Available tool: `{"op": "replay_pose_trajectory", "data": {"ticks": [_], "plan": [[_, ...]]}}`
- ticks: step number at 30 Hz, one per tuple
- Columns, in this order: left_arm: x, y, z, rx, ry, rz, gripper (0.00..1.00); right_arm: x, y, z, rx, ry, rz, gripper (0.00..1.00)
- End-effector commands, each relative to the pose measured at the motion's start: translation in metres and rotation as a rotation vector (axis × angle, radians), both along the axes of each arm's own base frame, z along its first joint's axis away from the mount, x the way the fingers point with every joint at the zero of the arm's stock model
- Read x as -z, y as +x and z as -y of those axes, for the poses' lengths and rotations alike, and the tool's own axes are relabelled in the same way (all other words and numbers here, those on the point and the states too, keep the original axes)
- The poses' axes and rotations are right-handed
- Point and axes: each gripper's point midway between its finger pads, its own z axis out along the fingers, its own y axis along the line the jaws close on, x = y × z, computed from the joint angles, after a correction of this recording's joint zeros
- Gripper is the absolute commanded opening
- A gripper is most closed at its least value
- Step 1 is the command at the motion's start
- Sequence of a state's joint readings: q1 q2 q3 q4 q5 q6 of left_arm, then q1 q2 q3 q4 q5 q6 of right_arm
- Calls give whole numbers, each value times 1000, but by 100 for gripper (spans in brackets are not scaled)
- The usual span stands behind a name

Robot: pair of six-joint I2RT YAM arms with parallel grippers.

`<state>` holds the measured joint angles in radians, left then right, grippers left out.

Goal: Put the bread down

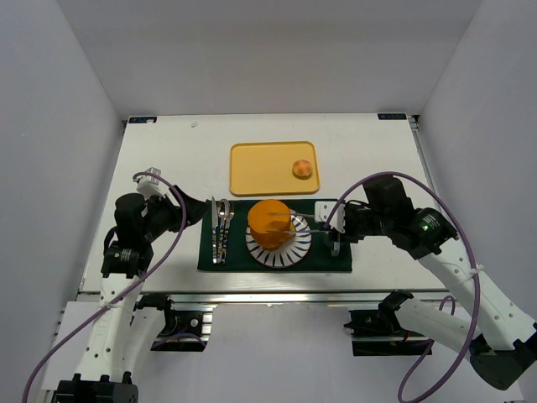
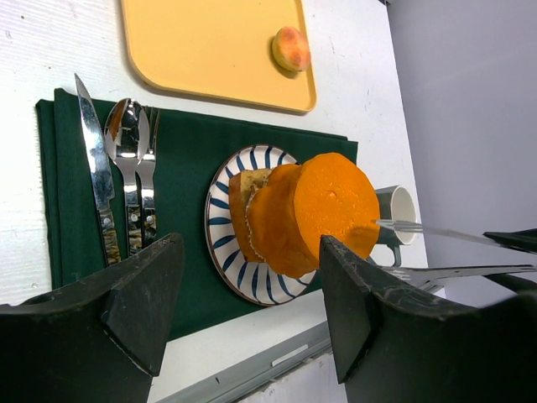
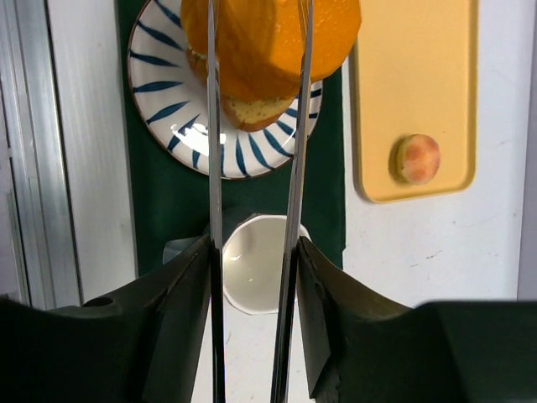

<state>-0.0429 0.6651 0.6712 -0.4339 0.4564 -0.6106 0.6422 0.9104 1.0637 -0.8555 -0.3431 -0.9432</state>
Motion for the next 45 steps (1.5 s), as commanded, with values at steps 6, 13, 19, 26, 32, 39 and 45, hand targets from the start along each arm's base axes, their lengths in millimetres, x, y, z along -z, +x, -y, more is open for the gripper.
{"op": "replay_pose_trajectory", "data": {"ticks": [6,13,19,26,32,39,45], "plan": [[-2,0,2,14,-1,13,75,-28,6,-12,3,92,54,47],[-2,0,1,11,0,14,75,-59,8,-21,17,183,65,45],[-3,0,2,15,-2,16,75,-83,17,-26,113,281,40,43],[-4,0,3,22,-1,19,75,-39,115,59,771,331,-14,37],[-2,2,5,38,-6,17,75,30,171,167,1199,381,-214,31],[6,6,9,57,-25,7,75,134,188,205,1414,333,-342,36],[7,6,8,46,-19,3,75,181,186,216,1455,240,-388,54]]}}
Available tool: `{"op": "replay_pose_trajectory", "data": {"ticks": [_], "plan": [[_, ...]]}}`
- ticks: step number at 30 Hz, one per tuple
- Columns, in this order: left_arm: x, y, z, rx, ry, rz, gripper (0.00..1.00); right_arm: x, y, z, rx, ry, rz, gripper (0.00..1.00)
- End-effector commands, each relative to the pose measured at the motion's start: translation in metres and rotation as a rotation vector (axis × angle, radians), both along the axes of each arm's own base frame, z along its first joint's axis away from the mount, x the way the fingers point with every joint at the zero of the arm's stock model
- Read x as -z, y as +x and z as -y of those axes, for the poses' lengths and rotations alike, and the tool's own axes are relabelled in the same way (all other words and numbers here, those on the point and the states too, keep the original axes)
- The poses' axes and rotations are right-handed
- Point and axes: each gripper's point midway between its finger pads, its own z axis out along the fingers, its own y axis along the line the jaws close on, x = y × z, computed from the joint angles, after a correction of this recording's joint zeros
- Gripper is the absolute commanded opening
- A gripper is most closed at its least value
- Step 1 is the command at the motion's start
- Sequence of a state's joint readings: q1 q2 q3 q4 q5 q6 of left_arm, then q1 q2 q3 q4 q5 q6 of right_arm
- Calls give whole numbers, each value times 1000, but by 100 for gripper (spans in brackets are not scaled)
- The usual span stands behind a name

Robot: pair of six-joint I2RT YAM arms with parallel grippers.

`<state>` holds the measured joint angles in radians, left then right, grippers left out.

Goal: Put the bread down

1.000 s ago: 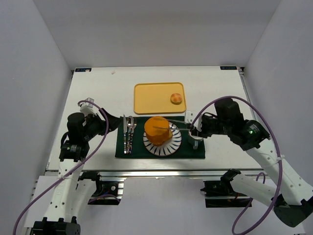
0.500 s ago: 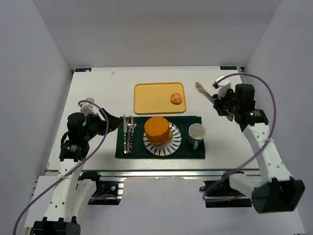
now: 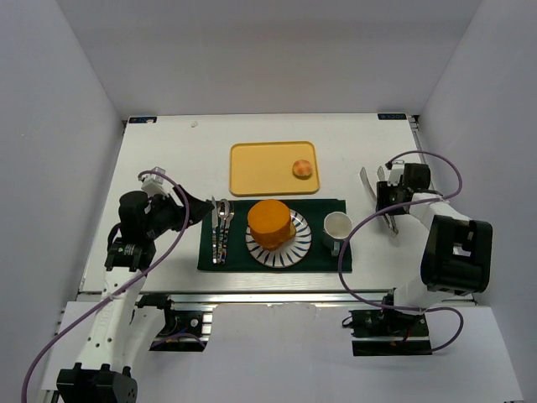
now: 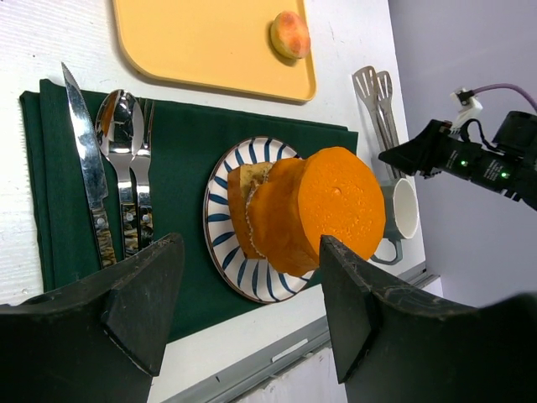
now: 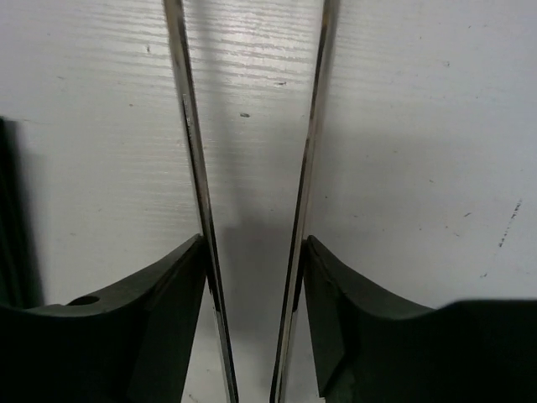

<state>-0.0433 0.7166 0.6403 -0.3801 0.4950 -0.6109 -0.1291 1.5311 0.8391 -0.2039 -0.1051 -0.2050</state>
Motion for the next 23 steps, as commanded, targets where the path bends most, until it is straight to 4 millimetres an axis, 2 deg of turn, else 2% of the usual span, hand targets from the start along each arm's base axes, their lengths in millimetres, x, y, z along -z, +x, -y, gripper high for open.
{"op": "replay_pose_trajectory", "data": {"ticks": [1,6,9,10,11,12,17,18,21,22,23], "plan": [[-7,0,1,6,-3,32,75,-3,17,9,9,-40,82,56],[-3,0,0,-1,-3,26,75,14,8,9,-57,-48,19,62],[-6,2,0,-4,0,28,75,2,9,12,-84,-49,17,72],[-7,3,-1,-5,3,30,75,-11,13,11,-104,-50,50,75],[-9,4,-1,-7,6,36,75,-26,20,12,-120,-55,87,84],[-10,4,-1,-7,8,35,75,-37,20,12,-130,-55,103,89],[-15,4,-3,-16,19,44,76,-114,32,7,-128,-46,233,89],[-14,4,-4,-18,18,41,76,-137,39,6,-116,-38,272,89],[-12,5,-3,-15,13,36,77,-175,45,-8,-139,26,344,89],[-12,5,-2,-15,11,37,77,-199,48,-20,-192,67,404,89],[-12,6,-1,-8,8,37,76,-210,48,-29,-231,98,428,89]]}}
